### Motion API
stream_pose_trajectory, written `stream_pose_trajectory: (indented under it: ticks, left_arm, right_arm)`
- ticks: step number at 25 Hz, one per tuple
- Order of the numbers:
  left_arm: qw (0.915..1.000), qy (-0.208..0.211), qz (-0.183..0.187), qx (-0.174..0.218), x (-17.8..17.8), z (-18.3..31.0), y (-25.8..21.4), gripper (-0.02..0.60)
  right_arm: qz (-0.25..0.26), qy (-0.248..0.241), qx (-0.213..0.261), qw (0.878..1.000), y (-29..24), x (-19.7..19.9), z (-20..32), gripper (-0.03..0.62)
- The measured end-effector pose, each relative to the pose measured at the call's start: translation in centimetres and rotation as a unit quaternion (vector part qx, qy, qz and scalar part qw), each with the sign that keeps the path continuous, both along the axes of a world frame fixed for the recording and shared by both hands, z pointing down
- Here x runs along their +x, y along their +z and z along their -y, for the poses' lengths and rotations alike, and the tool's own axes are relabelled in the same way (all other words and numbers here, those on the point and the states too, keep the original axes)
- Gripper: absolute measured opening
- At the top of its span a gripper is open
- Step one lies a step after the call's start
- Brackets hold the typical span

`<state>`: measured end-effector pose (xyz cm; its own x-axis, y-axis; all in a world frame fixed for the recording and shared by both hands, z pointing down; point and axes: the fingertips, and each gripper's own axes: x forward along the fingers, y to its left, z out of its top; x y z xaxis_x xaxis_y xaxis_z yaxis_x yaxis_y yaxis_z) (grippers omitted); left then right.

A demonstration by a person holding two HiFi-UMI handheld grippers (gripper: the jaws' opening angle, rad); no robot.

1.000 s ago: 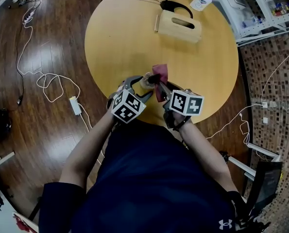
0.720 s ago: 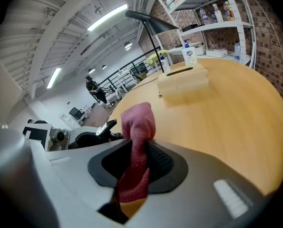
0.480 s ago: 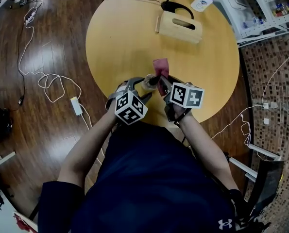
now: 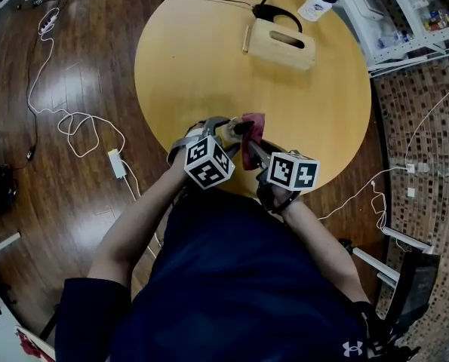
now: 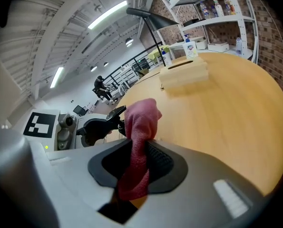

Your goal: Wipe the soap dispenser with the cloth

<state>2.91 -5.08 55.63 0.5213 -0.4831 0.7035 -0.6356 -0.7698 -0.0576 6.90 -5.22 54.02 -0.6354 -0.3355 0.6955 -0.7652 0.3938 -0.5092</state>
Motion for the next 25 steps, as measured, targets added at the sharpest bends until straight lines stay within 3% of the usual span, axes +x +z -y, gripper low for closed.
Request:
stream_pose_trajectory:
  ticks: [4,9,12,17,19,22,25]
  left_arm:
    - [0.9986,-0.037,0.036,0.012,-0.4,-0.5,0.2,0.278]
    - [0.9952,-0.092,0.028,0.016,0.2,0.2,0.4,0.283]
    - [0.9979,-0.058,0.025,0.019,0.4,0.6,0.6,0.291]
    - [0.9976,0.062,0.024,0.019,0.2,0.4,0.5,0.288]
    - [0.9971,0.07,0.021,0.022,0.1,0.4,0.3,0.29]
    - [0.9996,0.01,-0.001,0.026,0.0,0.0,-0.2,0.332]
    - [0.9981,-0.056,-0.011,0.022,0.3,-0.5,-0.1,0.333]
  right_arm:
    - [0.006,0.013,0.011,1.0,-0.2,0.2,2.2,0.092]
    - [-0.001,-0.014,0.02,1.0,0.0,-0.4,4.1,0.092]
    - [0.012,-0.022,0.009,1.0,0.0,-0.3,3.1,0.092]
    - [0.022,-0.039,-0.019,0.999,0.4,0.1,0.3,0.092]
    - [0.019,-0.032,-0.02,0.999,0.5,0.5,0.4,0.092]
    - [0.015,-0.022,-0.008,1.0,0.3,0.3,2.6,0.092]
    - [0.012,-0.023,0.004,1.0,0.0,-0.5,4.6,0.094]
